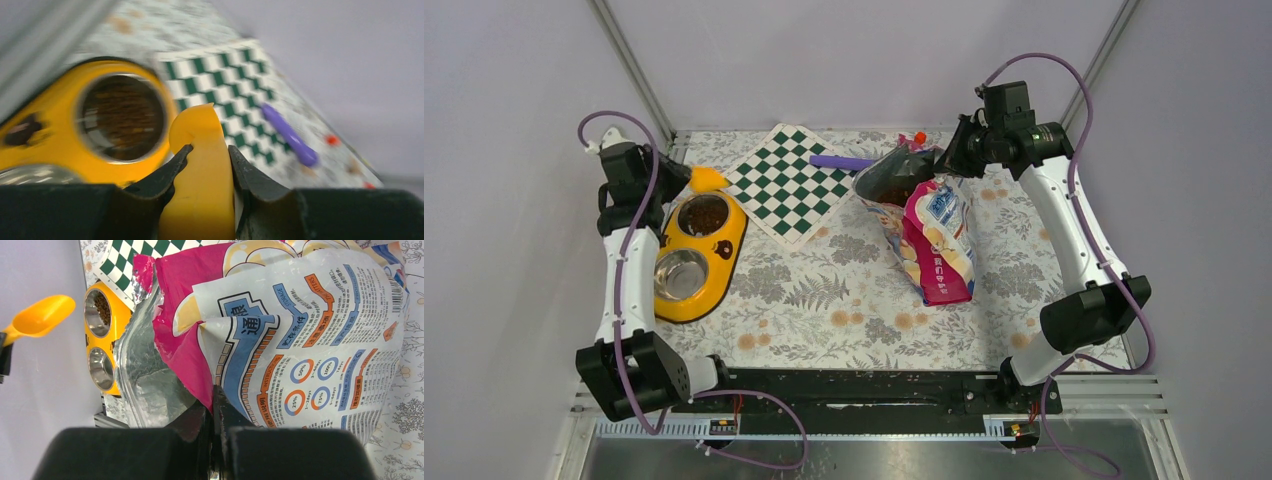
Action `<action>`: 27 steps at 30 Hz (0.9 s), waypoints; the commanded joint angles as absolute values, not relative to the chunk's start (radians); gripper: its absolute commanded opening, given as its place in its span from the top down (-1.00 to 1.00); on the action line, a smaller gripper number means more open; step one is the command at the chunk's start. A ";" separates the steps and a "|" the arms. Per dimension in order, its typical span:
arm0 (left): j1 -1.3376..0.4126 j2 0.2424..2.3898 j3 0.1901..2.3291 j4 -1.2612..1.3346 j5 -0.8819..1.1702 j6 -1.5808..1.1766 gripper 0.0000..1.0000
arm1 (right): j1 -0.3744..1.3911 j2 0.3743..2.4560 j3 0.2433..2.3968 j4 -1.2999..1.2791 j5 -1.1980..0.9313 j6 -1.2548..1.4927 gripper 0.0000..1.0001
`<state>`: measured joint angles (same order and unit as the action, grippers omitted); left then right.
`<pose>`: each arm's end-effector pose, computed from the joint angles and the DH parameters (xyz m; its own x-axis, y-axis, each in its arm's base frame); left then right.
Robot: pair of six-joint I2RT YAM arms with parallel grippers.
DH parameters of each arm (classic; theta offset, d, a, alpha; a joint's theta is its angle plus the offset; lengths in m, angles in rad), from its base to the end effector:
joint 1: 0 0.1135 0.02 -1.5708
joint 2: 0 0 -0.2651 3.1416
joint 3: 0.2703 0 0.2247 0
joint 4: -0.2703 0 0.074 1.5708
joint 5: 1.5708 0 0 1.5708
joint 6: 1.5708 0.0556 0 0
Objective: Serve the pet food
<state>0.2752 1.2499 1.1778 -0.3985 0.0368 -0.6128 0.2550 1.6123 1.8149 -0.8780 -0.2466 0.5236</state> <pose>0.2625 0.0720 0.3506 -0.2189 -0.6591 -0.7195 -0.4473 0.7232 -0.5263 0.3168 0.0966 0.4007 -0.7384 0.3086 -0.5996 -0.0690 0.8499 0.5224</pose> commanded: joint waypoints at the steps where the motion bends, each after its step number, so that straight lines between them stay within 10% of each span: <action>1: 0.246 1.234 1.241 -0.095 0.565 -0.653 1.00 | 0.287 1.593 1.883 -0.797 -0.259 0.512 1.00; 13: 0.069 1.360 1.069 0.968 0.915 -1.442 1.00 | 0.341 1.622 1.910 -0.796 -0.275 0.514 1.00; 27: -0.173 1.455 1.262 0.040 0.788 -0.926 1.00 | 0.394 1.668 1.963 -0.811 -0.249 0.498 1.00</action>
<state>-0.1410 1.4075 1.1419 0.3386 0.8387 -1.0954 0.3542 1.6733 1.8732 -0.8833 -0.2234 0.5026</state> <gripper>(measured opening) 0.286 0.022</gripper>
